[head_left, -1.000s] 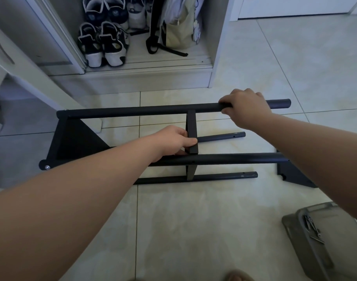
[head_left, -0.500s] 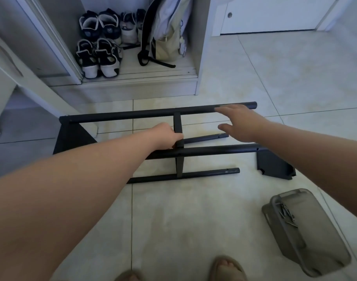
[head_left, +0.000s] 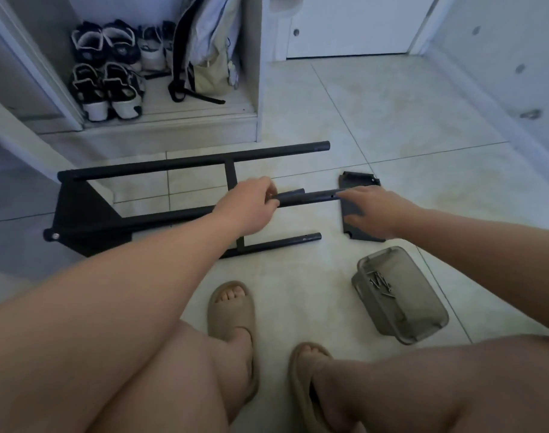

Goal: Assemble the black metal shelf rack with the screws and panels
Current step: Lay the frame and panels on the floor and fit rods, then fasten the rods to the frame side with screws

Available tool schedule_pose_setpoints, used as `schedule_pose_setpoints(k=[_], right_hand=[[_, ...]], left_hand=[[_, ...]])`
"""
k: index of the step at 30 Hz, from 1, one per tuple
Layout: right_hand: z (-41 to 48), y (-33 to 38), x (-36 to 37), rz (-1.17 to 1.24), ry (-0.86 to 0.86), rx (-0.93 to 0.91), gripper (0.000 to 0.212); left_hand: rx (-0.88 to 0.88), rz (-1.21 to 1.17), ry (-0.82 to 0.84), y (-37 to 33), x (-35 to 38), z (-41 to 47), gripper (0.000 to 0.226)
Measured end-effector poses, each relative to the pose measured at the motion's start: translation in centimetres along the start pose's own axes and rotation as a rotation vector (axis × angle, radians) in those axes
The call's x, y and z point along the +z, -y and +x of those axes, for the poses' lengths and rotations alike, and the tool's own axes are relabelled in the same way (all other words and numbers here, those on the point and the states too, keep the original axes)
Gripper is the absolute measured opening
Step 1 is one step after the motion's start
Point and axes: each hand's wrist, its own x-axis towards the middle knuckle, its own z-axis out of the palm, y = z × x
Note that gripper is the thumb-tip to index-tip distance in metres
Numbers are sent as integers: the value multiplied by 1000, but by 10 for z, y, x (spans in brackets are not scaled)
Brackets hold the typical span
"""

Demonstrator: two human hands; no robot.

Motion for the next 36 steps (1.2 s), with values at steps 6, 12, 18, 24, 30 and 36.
schedule_pose_setpoints(k=[6, 12, 18, 24, 30, 36], right_hand=[[-34, -44, 26, -4, 62, 110, 60], [-26, -95, 81, 110, 160, 224, 59], [-6, -154, 155, 187, 297, 309, 51], [17, -188, 246, 296, 351, 348, 43], [38, -193, 298, 332, 371, 377, 41], [58, -195, 315, 261, 228, 359, 30]], left_hand=[[81, 72, 132, -28, 28, 10, 17], [93, 178, 360, -48, 89, 35, 17], [12, 128, 588, -72, 184, 74, 41], [-11, -48, 608, -90, 277, 114, 51], [-130, -315, 618, -96, 319, 125, 22], [-383, -569, 686, -98, 321, 115, 7]])
